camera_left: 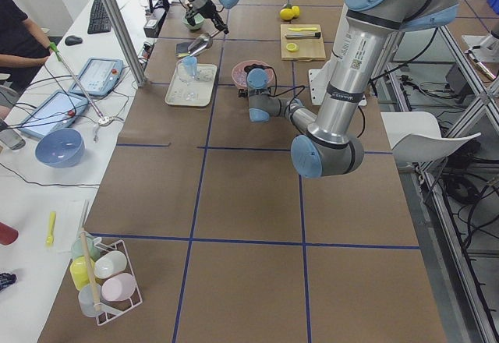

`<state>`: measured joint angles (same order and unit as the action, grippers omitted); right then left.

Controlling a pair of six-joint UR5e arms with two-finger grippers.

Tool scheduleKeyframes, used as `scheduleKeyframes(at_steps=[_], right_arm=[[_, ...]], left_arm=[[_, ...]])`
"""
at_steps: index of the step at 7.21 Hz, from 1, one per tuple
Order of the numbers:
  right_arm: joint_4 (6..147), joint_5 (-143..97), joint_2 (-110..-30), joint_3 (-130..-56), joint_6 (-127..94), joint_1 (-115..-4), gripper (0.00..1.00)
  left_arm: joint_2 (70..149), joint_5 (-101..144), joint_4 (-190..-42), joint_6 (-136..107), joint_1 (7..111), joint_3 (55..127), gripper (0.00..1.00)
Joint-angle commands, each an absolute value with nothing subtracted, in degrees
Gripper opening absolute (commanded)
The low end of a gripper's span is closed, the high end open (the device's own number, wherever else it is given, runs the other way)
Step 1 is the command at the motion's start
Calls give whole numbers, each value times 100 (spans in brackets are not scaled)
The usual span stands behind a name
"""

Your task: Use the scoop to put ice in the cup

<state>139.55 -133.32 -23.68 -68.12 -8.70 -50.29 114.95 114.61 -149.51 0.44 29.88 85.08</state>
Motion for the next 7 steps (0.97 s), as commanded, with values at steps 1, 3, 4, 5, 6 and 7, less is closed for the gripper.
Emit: scheduleKeyframes(at_steps=[1, 3, 4, 5, 6, 7], right_arm=[[13931, -13289, -3920, -9155, -1193, -5027, 0], [13190, -12835, -5013, -10488, -2987, -4975, 0], [12148, -12649, -5897, -11007, -3824, -4966, 0], [11407, -12491, -6550, -11317, -4241, -4983, 0], [11034, -11993, -7331, -11738, -4471, -4975, 0], [10395, -11910, -7843, -11803, -4587, -4992, 0]], left_arm=[[11496, 11452, -14950, 44, 2988, 8508, 100], [11496, 11461, -14950, 26, 2988, 8517, 100], [11487, 11461, -14959, -191, 2997, 8525, 100], [11470, 11452, -14933, -341, 2997, 8534, 100], [11461, 11461, -14915, -343, 3041, 8543, 100], [11452, 11452, -14889, -343, 3137, 8552, 100]])
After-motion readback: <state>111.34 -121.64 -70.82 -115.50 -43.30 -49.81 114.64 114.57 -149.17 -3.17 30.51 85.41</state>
